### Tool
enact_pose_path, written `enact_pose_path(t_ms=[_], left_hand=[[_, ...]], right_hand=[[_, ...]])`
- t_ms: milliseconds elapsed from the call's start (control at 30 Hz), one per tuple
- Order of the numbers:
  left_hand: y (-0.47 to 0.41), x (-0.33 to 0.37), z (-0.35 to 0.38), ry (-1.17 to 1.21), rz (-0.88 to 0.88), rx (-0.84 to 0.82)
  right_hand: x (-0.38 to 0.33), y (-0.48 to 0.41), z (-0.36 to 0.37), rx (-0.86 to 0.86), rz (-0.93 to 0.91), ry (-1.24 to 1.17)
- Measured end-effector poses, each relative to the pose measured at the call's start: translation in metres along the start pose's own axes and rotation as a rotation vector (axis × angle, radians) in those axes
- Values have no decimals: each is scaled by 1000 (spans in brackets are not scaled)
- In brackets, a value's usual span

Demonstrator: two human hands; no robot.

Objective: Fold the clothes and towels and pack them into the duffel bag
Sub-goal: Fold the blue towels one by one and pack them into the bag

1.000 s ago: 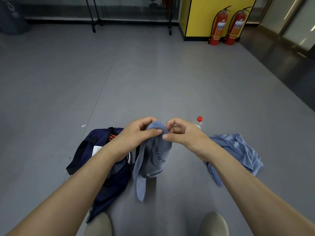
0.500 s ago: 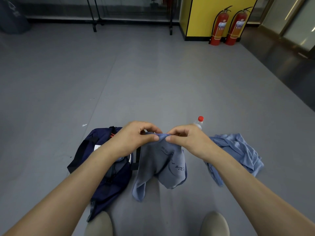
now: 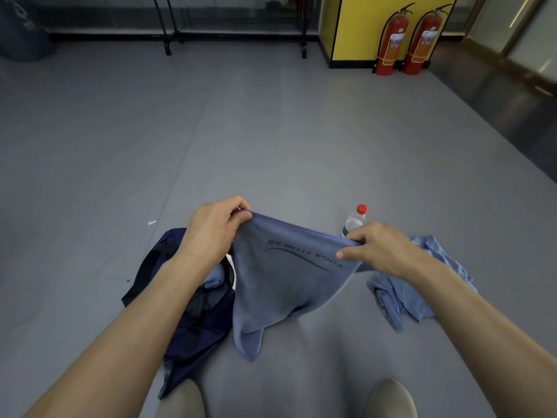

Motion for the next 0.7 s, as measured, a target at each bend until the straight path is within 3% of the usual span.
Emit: enact_pose_path(t_ms=[100, 200, 400, 533, 700], left_hand=[[-7, -17, 8, -19, -35, -12], [-14, -28, 17, -39, -45, 8], [-61, -38, 18, 74, -114, 96], [-105, -6, -4, 80, -27, 212], [-132, 32, -40, 95, 102, 328]], right_hand=[[18, -8, -6, 11, 41, 108], [21, -22, -18, 158, 48, 194], [18, -60, -50, 479, 112, -47], [6, -80, -105, 618, 61, -175], [-13, -73, -168, 773, -74, -78]])
Point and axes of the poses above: each hand's wrist, its own y-axis away from the middle knuckle, its own z-axis out of the palm, x = y × z, the point moved 6 cm from there along -y, towards the middle knuckle
